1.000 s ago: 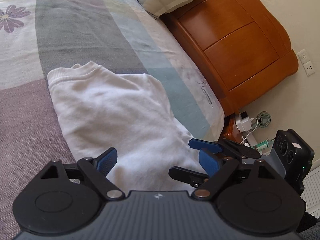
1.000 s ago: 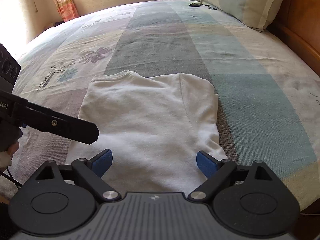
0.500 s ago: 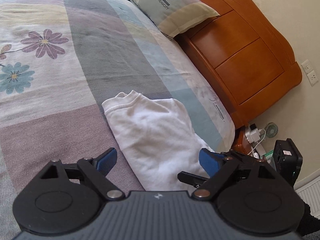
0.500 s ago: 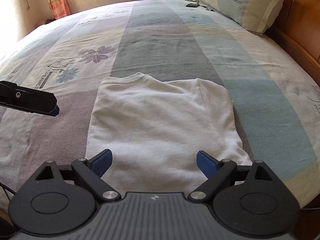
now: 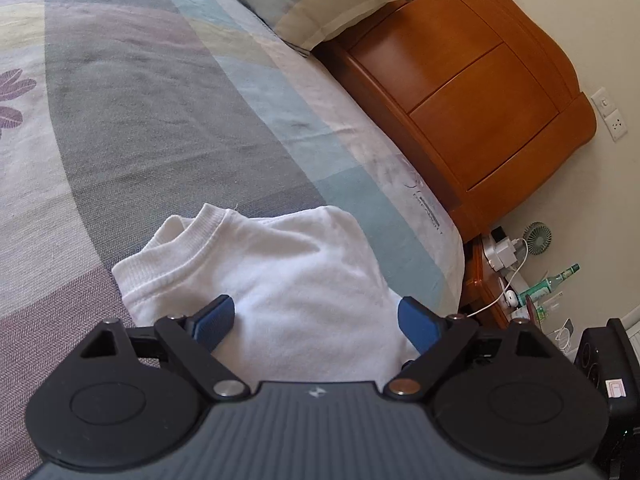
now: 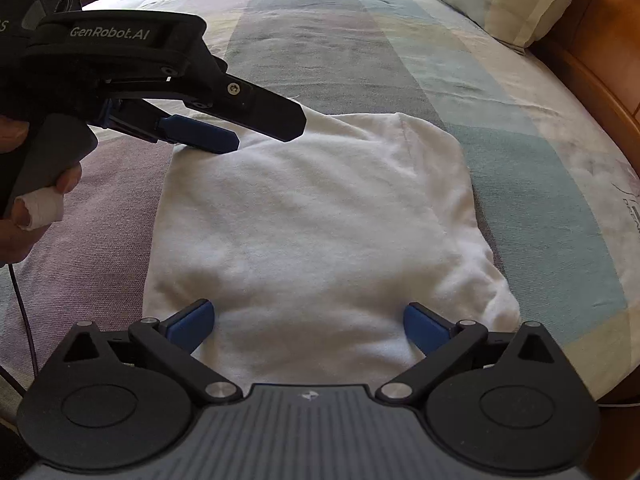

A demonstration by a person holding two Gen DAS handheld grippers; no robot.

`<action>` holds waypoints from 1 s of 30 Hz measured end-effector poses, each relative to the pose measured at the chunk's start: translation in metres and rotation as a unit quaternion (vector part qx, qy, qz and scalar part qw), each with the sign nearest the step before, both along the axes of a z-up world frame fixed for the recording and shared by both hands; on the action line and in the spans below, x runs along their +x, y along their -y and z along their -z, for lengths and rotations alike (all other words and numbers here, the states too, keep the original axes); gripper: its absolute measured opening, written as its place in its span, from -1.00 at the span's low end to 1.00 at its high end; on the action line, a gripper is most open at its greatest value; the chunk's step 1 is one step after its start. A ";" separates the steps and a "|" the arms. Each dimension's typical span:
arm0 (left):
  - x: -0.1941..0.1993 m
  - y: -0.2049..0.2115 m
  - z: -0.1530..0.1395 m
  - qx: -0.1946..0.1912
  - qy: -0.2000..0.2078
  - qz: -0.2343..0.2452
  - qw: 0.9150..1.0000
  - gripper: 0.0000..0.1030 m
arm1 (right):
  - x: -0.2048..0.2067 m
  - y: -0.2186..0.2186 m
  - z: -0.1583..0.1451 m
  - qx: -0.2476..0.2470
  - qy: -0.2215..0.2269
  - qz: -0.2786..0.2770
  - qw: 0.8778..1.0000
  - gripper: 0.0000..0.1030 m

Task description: Fold clothes

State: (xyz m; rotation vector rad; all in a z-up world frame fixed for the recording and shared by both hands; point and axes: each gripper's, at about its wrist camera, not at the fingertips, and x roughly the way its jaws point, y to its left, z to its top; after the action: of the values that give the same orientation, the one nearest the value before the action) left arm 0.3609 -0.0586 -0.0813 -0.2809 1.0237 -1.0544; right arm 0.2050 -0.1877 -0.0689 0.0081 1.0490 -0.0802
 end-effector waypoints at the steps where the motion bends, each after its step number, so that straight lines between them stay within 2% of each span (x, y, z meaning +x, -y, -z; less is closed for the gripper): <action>1: -0.003 -0.004 -0.009 -0.004 0.014 -0.001 1.000 0.72 | -0.001 0.000 -0.001 0.000 -0.002 0.000 1.000 1.00; 4: -0.010 -0.007 -0.018 -0.015 0.026 0.004 1.000 0.80 | -0.002 0.000 -0.006 -0.008 0.000 -0.021 1.000 1.00; 7: -0.010 0.005 0.001 0.021 0.000 0.002 1.000 0.82 | -0.001 0.001 -0.007 -0.014 0.000 -0.040 0.999 1.00; 8: -0.012 0.010 0.007 0.030 0.004 -0.003 1.000 0.82 | 0.000 0.003 -0.006 -0.013 -0.002 -0.042 0.999 1.00; 10: -0.016 0.014 0.003 0.036 0.023 -0.006 0.999 0.82 | 0.002 0.011 -0.006 -0.003 -0.004 -0.041 0.999 1.00; 12: -0.016 0.015 -0.004 0.044 0.024 -0.014 0.999 0.82 | 0.001 0.018 -0.007 0.010 0.001 -0.038 0.999 1.00; 18: -0.021 -0.011 -0.022 0.055 0.037 -0.062 0.996 0.82 | -0.001 0.032 -0.019 0.032 0.023 -0.036 0.999 1.00; 24: -0.032 -0.052 -0.009 0.072 0.012 -0.124 0.990 0.82 | 0.009 0.044 -0.029 0.043 0.040 -0.033 0.998 1.00; 27: -0.033 -0.065 0.002 0.074 -0.018 -0.145 0.986 0.82 | 0.014 0.050 -0.026 0.055 0.037 -0.021 0.998 1.00; 30: -0.029 -0.072 0.010 0.049 -0.059 -0.152 0.985 0.82 | 0.015 0.052 -0.025 0.067 0.035 -0.016 0.997 1.00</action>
State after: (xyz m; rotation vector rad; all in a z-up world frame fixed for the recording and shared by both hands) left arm 0.3314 0.0137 -0.0916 -0.4102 1.0956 -0.7153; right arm 0.2199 -0.2396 -0.0442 0.1148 0.9822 0.0191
